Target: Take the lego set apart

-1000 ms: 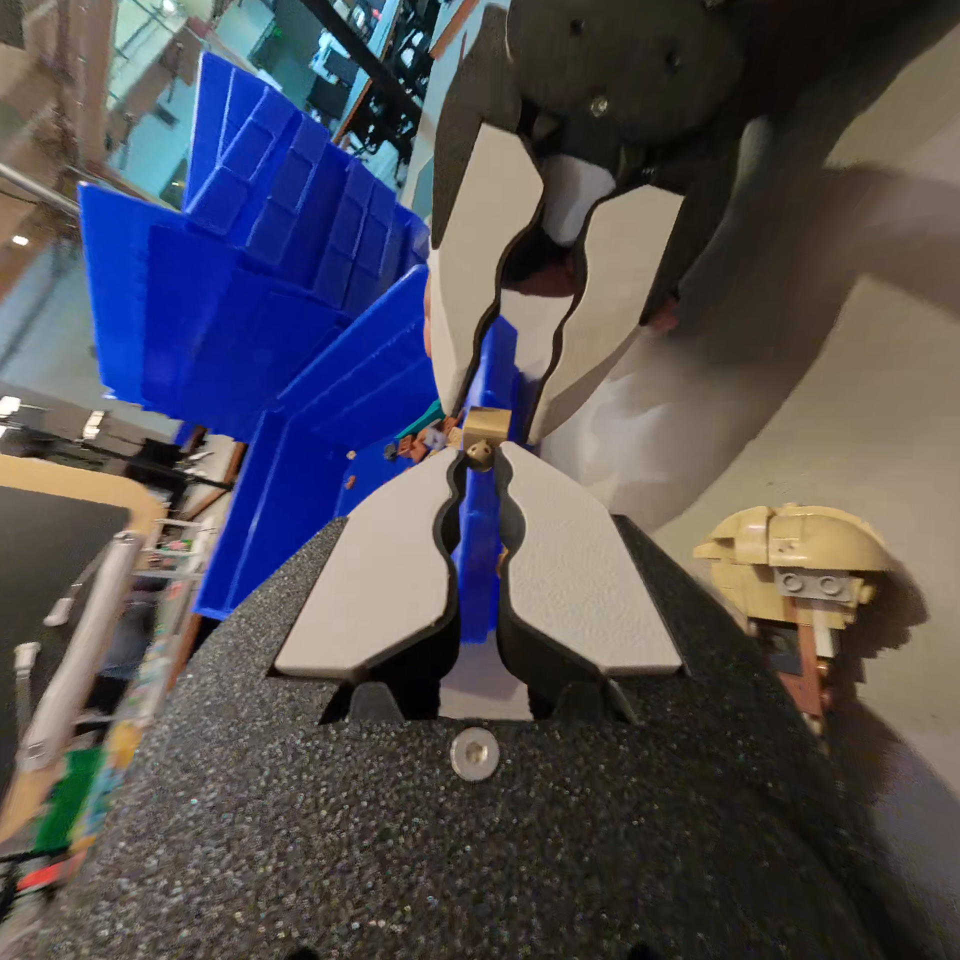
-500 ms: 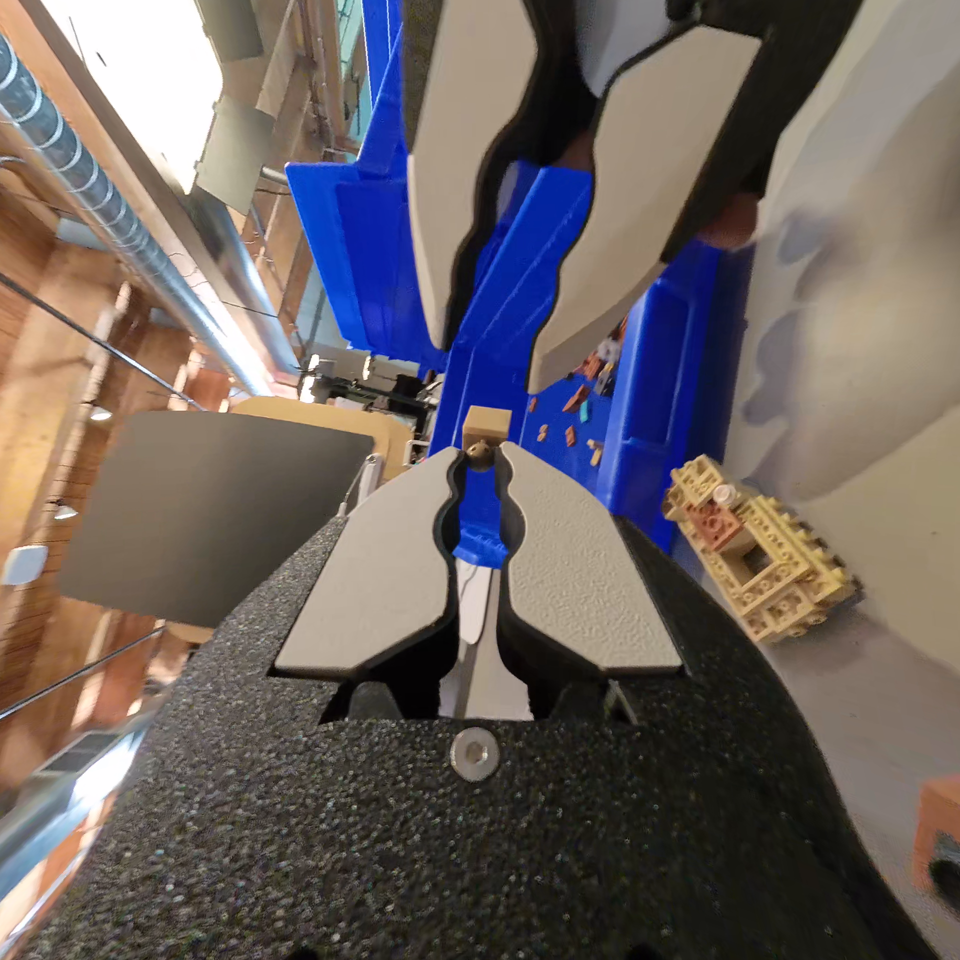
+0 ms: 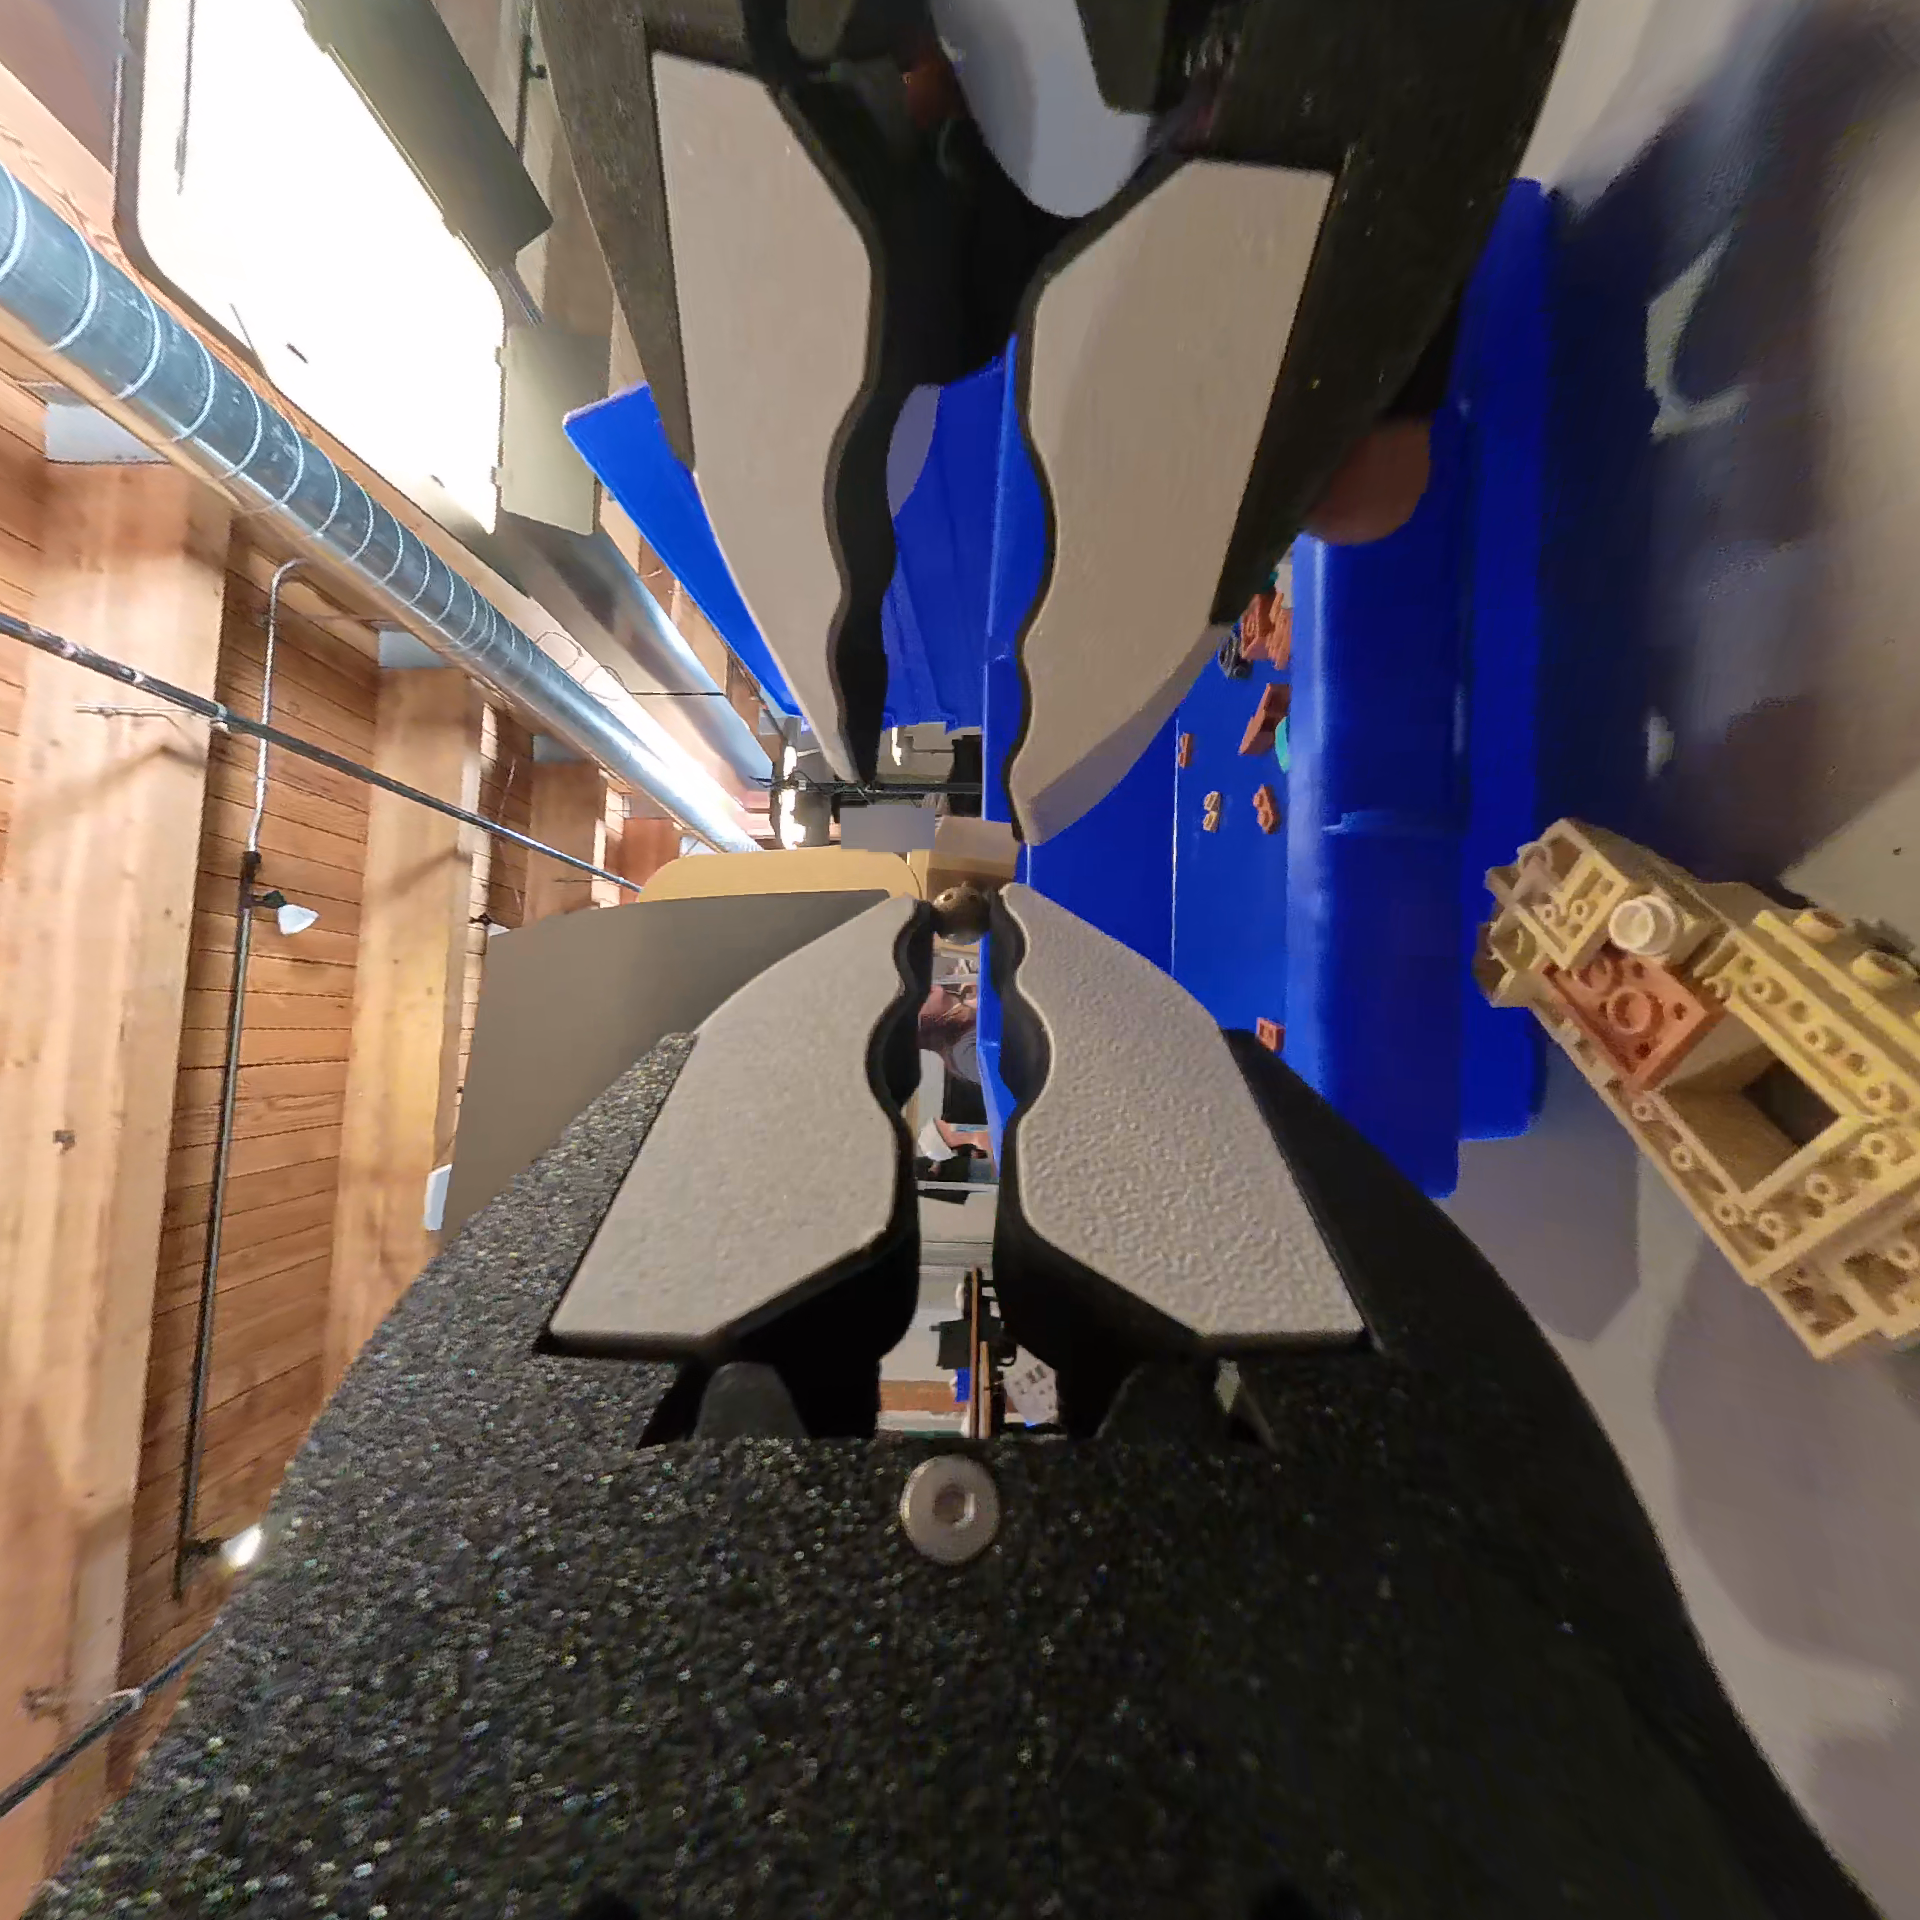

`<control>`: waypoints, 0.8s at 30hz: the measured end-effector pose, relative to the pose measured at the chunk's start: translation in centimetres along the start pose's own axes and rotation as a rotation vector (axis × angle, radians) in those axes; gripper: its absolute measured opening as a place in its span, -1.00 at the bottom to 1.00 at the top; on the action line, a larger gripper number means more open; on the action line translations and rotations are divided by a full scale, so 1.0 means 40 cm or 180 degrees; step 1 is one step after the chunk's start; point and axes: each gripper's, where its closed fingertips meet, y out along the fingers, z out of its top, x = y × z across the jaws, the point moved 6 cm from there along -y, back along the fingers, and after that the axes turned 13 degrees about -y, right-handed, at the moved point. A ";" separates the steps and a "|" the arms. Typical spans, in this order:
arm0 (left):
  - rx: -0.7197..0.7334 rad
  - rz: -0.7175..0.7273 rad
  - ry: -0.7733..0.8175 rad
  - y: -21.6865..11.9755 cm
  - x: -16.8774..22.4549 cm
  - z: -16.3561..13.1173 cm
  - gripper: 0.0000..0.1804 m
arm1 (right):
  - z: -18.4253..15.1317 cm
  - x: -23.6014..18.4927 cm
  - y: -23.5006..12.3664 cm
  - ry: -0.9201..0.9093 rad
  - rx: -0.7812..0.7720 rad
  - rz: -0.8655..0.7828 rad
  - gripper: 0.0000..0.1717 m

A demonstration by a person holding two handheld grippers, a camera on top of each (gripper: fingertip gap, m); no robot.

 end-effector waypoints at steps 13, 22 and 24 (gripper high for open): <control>0.0070 -0.0081 0.0169 -0.030 0.002 0.021 -0.90 | 0.034 -0.023 -0.002 -0.0488 0.0032 -0.0054 -0.81; 0.0446 -0.0244 0.0292 -0.058 -0.003 0.012 -0.90 | 0.037 -0.008 -0.017 0.0092 0.0564 0.0535 -0.80; 0.0514 -0.0292 0.0371 -0.061 0.002 0.010 -0.90 | 0.035 -0.009 -0.020 0.0314 0.0675 0.0755 -0.81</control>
